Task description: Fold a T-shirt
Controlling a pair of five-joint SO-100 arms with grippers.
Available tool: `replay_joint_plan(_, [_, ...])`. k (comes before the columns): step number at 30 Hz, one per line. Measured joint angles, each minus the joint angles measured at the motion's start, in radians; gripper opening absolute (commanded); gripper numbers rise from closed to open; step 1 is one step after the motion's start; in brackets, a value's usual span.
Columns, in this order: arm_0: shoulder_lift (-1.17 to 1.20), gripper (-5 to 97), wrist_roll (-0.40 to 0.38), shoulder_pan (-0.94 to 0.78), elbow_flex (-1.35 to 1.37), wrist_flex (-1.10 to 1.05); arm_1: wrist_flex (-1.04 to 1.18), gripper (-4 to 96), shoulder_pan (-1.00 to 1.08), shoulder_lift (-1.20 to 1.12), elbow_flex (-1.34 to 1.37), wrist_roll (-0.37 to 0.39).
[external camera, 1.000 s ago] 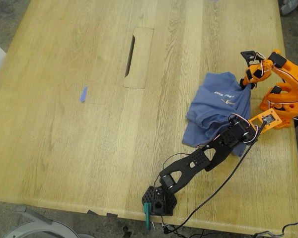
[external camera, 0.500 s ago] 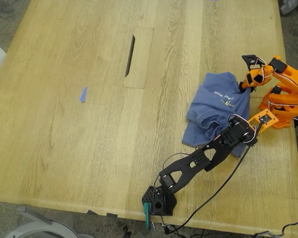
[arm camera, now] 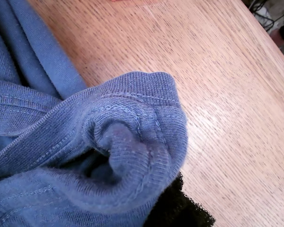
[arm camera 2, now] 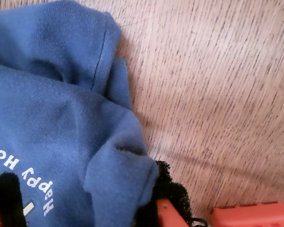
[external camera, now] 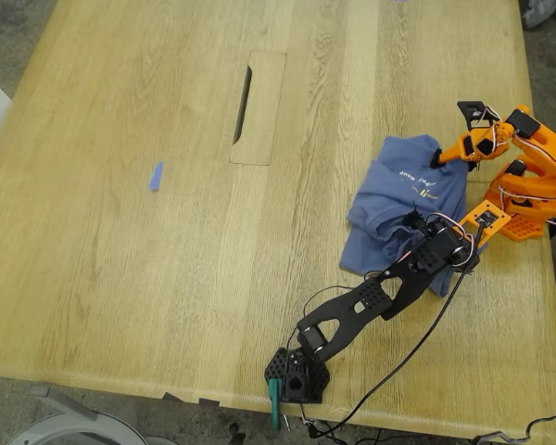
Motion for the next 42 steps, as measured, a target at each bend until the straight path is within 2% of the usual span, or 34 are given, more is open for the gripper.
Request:
replay_joint_plan(10, [0.006, 75, -0.021, 0.153, 0.0, 0.0, 0.012, 35.1, 0.012, -0.069, -0.112, 0.0])
replay_joint_plan(15, [0.049, 72, -0.032, 0.167, 0.0, 0.0, 0.011, 29.6, -0.023, -0.149, -0.204, -0.009])
replay_joint_plan(17, [0.06, 71, -0.032, 0.153, 0.0, 0.0, 0.011, 22.8, -0.051, -0.184, -0.242, -0.009])
replay_joint_plan(20, [0.064, 69, -0.017, 0.112, 0.0, 0.0, 0.031, 2.8, -0.098, -0.239, -0.316, -0.009])
replay_joint_plan(21, [0.064, 68, -0.012, 0.094, 0.0, 0.0, 0.048, 0.2, -0.112, -0.255, -0.345, -0.008])
replay_joint_plan(31, [0.083, 59, 0.041, -0.089, 0.0, -0.071, 0.238, 0.1, -0.186, -0.364, -0.591, 0.003])
replay_joint_plan(33, [0.083, 59, 0.055, -0.114, 0.0, -0.081, 0.27, 10.7, -0.196, -0.379, -0.632, 0.012])
replay_joint_plan(35, [0.083, 60, 0.064, -0.133, 0.0, -0.081, 0.285, 15.4, -0.201, -0.379, -0.653, 0.029])
replay_joint_plan(38, [0.083, 61, 0.067, -0.147, 0.0, -0.081, 0.293, 31.4, -0.199, -0.379, -0.655, 0.035])
replay_joint_plan(40, [0.083, 61, 0.067, -0.147, 0.0, -0.081, 0.293, 33.6, -0.218, -0.364, -0.644, 0.048])
replay_joint_plan(42, [0.083, 61, 0.067, -0.143, 0.0, -0.081, 0.293, 31.1, -0.255, -0.342, -0.614, 0.063])
